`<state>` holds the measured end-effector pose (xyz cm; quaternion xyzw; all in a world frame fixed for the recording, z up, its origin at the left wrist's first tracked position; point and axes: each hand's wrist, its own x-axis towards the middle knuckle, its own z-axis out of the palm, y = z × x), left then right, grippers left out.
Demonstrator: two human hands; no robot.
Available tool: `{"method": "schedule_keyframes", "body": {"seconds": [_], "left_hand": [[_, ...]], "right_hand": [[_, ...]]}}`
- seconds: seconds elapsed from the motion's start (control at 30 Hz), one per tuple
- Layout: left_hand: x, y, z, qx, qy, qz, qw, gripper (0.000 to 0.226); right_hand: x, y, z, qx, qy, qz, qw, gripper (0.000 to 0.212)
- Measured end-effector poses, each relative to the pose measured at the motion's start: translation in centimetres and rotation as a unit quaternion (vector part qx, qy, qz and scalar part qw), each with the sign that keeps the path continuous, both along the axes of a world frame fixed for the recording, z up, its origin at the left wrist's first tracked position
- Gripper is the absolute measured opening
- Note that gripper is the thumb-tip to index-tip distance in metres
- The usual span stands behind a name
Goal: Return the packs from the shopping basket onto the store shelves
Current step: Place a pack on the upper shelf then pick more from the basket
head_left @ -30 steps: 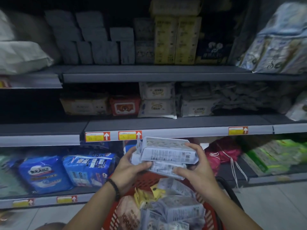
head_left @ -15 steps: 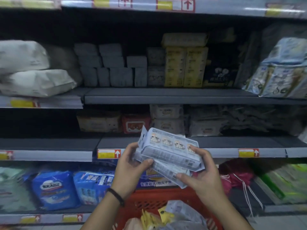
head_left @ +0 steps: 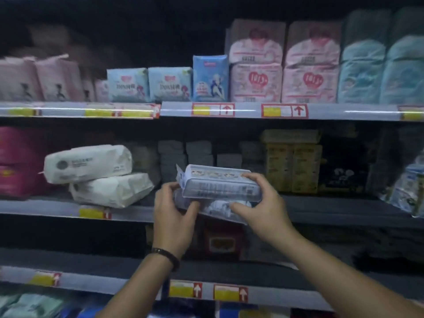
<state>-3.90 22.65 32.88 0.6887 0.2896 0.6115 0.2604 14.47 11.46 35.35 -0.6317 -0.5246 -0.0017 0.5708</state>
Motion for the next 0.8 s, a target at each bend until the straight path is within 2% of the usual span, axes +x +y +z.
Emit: {"method": "schedule_keyframes", "body": {"seconds": [0.13,0.2,0.23,0.3,0.37,0.47,0.57,0.67,0.8], "left_hand": [[-0.2,4.7,3.9,0.016,0.009,0.06,0.998,0.039],[-0.5,7.2,4.5,-0.005,0.071,0.086,0.994,0.045],[-0.8,8.3,4.4,-0.028,0.127,0.099,0.987,0.051],[-1.4,9.9,3.8,-0.079,0.219,0.108,0.967,0.065],[-1.6,10.2,2.7,-0.088,0.22,0.085,0.968,0.087],[-1.7,9.2,0.9,-0.046,0.218,0.079,0.972,0.106],[-1.5,8.9,-0.4,0.008,0.277,0.12,0.953,0.099],[-1.1,9.2,-0.2,0.0,0.315,0.146,0.938,0.094],[-1.2,9.2,0.2,-0.025,0.297,0.132,0.945,0.088]], "right_hand": [[-0.6,6.9,3.9,0.006,-0.029,-0.012,0.999,0.065],[-0.7,10.5,4.4,-0.025,-0.042,-0.012,0.999,0.073],[-0.6,12.3,4.2,-0.053,-0.054,-0.013,0.997,0.074],[-0.7,14.8,3.2,-0.126,-0.087,-0.011,0.988,0.059],[-1.0,16.0,1.8,-0.181,-0.126,-0.009,0.975,0.057],[-1.3,16.2,0.9,-0.194,-0.145,-0.011,0.97,0.074],[-1.2,16.3,1.5,-0.21,-0.145,-0.012,0.967,0.081],[-1.3,16.2,2.1,-0.226,-0.147,-0.012,0.963,0.082],[-1.5,15.6,2.7,-0.242,-0.151,-0.015,0.958,0.081]]}}
